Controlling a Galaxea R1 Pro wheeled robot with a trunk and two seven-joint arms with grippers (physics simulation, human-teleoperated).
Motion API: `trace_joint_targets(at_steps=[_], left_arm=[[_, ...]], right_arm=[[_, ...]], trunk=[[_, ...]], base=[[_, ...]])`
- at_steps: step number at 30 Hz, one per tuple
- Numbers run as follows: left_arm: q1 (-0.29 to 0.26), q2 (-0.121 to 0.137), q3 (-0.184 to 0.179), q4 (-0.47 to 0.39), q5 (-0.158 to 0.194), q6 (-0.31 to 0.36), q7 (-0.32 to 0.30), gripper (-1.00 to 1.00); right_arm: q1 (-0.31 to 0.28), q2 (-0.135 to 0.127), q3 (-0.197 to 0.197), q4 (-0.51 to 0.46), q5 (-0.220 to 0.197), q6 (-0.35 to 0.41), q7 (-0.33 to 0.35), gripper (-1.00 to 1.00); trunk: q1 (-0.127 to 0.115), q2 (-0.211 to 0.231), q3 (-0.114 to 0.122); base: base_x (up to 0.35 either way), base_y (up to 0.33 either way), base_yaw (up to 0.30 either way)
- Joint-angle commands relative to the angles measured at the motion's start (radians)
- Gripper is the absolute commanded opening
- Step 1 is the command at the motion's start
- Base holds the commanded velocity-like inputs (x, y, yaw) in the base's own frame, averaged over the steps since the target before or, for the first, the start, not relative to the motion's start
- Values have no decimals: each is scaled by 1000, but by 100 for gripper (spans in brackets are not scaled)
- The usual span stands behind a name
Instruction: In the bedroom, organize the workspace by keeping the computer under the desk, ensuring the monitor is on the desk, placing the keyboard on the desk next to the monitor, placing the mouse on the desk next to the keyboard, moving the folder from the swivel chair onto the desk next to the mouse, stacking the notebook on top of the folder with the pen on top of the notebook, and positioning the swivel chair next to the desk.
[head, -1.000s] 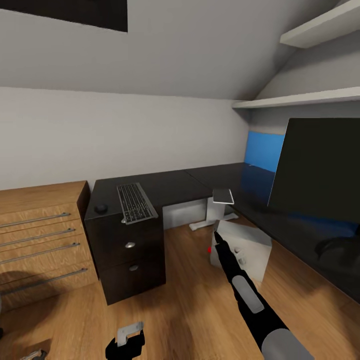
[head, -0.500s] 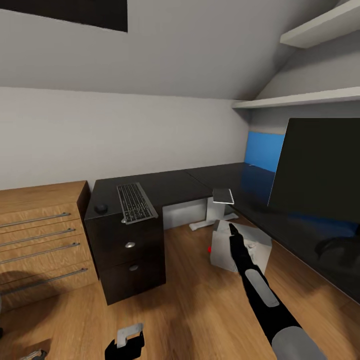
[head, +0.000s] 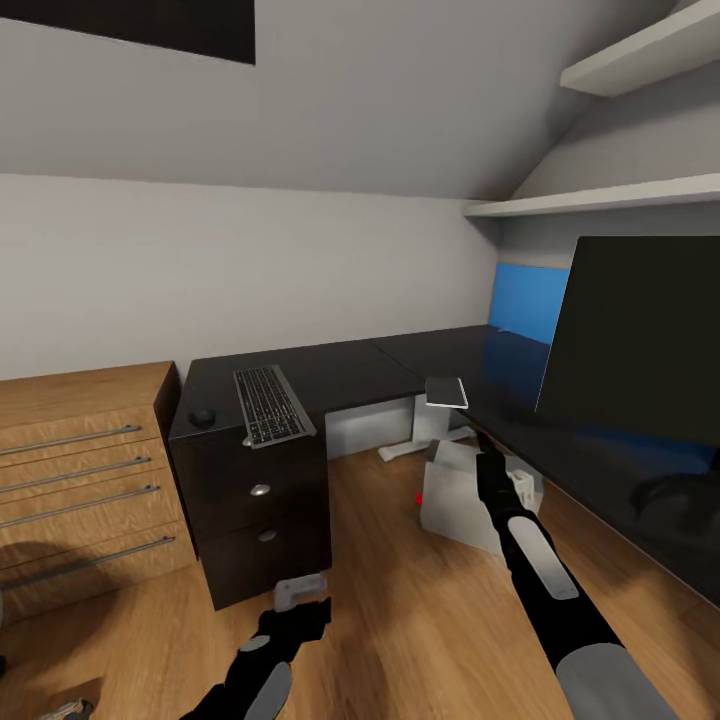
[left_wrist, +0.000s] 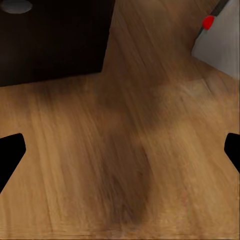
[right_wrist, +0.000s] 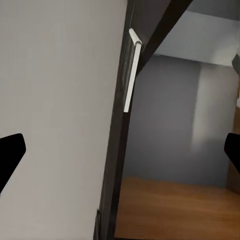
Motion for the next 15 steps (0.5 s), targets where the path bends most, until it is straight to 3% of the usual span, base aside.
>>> trace_joint_targets(at_steps=[1,9,15], left_arm=[[-1,0,9,-32,14,60,8,100],[13,4,23,-80,25,134,5,100],[48,5,-1,-84,22,55,5,100]], right_arm=[[0,-2,3,0,-12,-9,-2,100],[4,2,5,2,-13,-9,-4,100],[6,2,7,0,-11,-10,4,100]], trunk=[[0,0,-1],[0,0,-1],[0,0,-1]], base=[[0,0,0],[0,0,0],[37,0,0]])
